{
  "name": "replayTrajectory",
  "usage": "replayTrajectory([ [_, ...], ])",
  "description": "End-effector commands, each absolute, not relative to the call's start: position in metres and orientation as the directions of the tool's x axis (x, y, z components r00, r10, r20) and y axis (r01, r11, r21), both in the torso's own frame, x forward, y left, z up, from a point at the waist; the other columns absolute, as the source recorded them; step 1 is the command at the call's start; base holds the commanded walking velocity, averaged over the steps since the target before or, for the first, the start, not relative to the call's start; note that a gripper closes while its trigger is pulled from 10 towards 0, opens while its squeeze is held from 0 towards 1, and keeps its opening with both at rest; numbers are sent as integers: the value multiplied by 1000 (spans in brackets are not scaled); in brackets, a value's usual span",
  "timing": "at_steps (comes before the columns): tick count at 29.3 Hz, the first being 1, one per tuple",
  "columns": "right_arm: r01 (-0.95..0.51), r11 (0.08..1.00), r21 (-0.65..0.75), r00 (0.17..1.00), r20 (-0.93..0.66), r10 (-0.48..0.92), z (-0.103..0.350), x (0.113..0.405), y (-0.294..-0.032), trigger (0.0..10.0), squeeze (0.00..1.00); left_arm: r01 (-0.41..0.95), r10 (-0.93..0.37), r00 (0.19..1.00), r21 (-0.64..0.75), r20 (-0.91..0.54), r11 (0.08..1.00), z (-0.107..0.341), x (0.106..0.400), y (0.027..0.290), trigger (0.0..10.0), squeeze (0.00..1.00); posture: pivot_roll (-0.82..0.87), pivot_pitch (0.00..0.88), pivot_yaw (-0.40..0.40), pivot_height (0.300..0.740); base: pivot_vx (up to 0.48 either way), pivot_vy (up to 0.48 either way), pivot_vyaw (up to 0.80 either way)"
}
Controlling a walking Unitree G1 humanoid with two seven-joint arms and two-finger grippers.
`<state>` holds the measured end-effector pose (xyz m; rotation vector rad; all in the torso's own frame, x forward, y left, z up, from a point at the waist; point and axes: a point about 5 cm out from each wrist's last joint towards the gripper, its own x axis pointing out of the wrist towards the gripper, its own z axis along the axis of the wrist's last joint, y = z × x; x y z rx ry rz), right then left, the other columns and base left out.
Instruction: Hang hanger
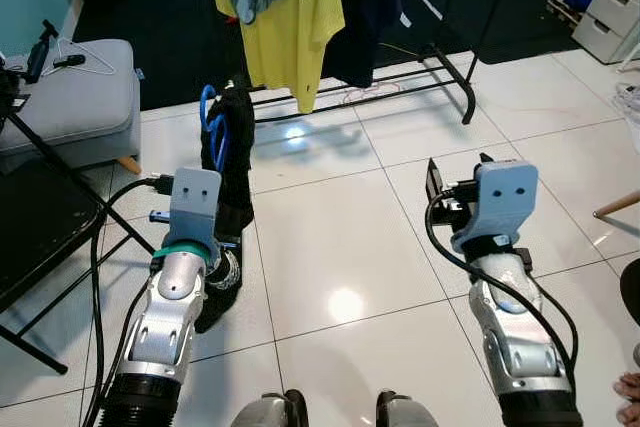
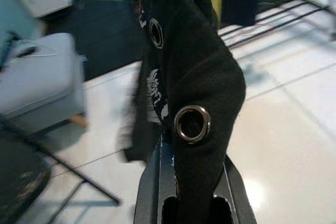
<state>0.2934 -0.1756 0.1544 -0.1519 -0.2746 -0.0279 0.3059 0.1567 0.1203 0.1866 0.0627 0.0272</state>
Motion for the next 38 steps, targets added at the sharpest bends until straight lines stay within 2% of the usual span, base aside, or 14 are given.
replayTrajectory([
  [1,56,987,-148,961,277,-13,152,292,-176,10000,0,44,-48,999,162,22,986,137,309,143,10000,0,-167,7,114,740,0,0,0],
  [6,44,989,-143,957,289,-1,152,292,-172,10000,0,103,-118,990,175,75,979,148,314,135,10000,0,-163,9,114,740,0,0,0],
  [14,43,988,-145,956,294,1,151,293,-172,10000,0,95,-115,988,185,102,978,153,318,135,10000,0,-165,9,116,740,0,0,0],
  [38,40,983,-178,954,300,16,152,295,-172,10000,0,98,-121,986,182,119,978,154,321,134,10000,0,-167,10,114,740,432,0,0],
])
